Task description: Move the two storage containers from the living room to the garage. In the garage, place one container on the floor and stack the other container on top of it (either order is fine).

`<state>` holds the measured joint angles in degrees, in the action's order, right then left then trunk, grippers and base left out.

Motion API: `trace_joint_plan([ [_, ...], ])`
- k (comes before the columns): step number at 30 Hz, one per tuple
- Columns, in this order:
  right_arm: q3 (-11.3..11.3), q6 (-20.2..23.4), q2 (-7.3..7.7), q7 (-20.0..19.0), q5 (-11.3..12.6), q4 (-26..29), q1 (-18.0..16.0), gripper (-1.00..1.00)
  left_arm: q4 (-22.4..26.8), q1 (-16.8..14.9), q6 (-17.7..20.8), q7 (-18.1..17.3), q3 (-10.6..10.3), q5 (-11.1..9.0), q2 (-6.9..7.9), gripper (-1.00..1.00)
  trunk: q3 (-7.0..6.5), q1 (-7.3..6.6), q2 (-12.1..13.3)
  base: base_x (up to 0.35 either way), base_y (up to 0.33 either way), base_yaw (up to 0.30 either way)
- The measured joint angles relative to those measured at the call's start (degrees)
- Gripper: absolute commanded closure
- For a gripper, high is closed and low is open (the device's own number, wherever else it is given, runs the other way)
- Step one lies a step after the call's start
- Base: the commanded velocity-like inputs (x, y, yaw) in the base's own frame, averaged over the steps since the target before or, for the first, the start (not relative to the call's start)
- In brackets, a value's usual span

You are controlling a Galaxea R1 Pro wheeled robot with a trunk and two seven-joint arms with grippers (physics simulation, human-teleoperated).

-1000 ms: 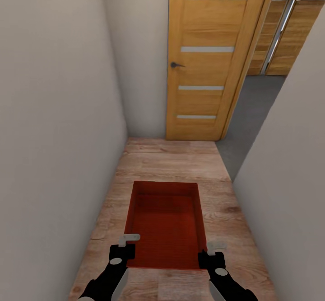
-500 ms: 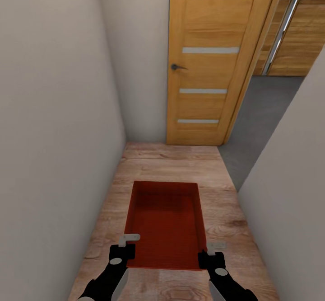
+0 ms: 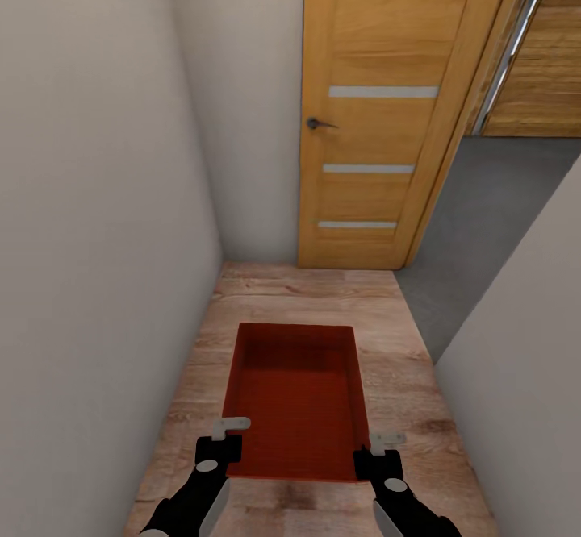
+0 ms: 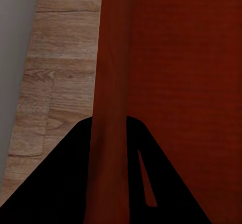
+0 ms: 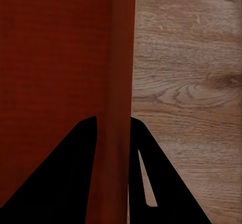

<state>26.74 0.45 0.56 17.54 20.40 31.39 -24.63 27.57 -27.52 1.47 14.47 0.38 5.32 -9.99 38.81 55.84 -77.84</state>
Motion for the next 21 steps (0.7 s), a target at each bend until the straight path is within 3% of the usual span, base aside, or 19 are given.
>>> trace_joint_plan([
  [21,0.00,0.01,0.00,0.00,0.00,0.00,0.00,1.00,0.00,0.00,0.00,-0.01,0.02,0.00,0.00,1.00,0.00,0.00,0.00,0.334,0.000,0.000],
])
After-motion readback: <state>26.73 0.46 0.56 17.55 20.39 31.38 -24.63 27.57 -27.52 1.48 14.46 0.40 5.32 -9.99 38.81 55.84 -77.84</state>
